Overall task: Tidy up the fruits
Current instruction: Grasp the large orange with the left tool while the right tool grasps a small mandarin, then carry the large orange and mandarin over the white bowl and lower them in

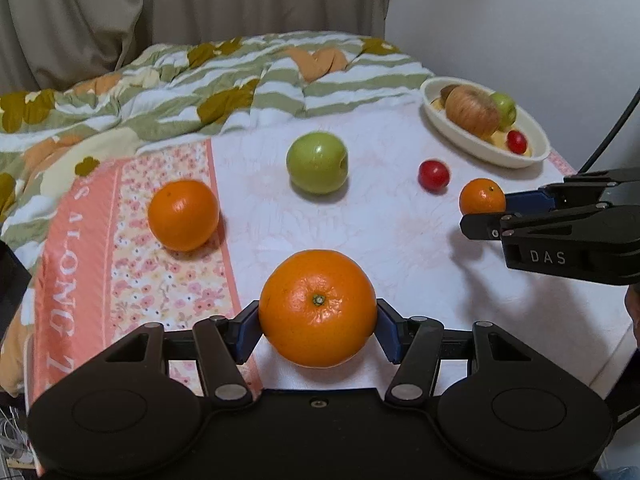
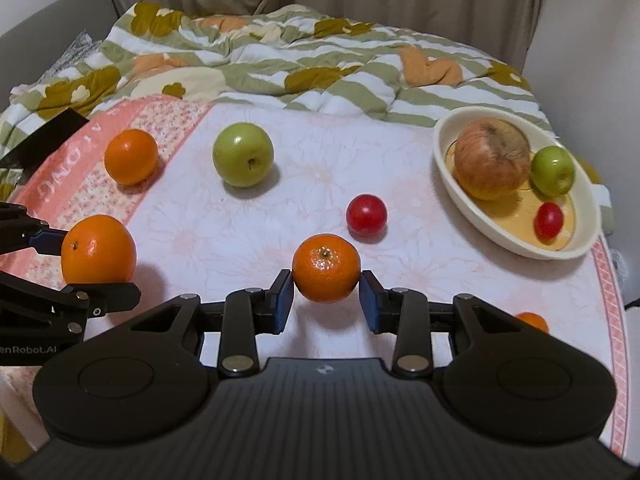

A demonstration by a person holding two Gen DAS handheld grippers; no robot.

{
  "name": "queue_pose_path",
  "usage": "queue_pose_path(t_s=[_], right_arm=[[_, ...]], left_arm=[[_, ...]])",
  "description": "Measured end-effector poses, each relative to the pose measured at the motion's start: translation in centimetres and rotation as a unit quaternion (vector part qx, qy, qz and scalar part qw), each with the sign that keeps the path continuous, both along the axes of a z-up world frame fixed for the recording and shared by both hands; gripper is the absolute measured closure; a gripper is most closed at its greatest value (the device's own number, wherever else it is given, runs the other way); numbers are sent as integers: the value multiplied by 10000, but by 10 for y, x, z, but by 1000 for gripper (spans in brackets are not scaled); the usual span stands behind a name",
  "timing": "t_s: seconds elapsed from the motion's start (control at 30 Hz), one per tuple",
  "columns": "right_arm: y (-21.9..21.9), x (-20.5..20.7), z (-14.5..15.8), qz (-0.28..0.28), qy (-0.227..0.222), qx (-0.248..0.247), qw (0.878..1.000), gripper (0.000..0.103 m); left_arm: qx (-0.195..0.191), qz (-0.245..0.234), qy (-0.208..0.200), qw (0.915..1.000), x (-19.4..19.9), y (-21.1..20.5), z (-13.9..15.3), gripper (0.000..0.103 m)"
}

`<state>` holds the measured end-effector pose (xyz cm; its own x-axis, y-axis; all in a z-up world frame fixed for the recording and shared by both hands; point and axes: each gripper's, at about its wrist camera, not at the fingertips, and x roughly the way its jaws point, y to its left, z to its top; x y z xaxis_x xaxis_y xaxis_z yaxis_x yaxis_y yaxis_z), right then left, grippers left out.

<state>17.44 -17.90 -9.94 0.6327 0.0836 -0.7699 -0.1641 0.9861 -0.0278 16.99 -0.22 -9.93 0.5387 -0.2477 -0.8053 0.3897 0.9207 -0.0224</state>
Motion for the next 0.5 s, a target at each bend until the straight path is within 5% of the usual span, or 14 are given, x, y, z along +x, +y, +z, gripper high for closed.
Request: queue_pose_path(t_s=[0.5], right_arm=[[-43, -48, 66, -739, -223, 358, 9964, 52]], left_arm=[[-397, -343, -648, 9965, -13, -32, 58, 41]])
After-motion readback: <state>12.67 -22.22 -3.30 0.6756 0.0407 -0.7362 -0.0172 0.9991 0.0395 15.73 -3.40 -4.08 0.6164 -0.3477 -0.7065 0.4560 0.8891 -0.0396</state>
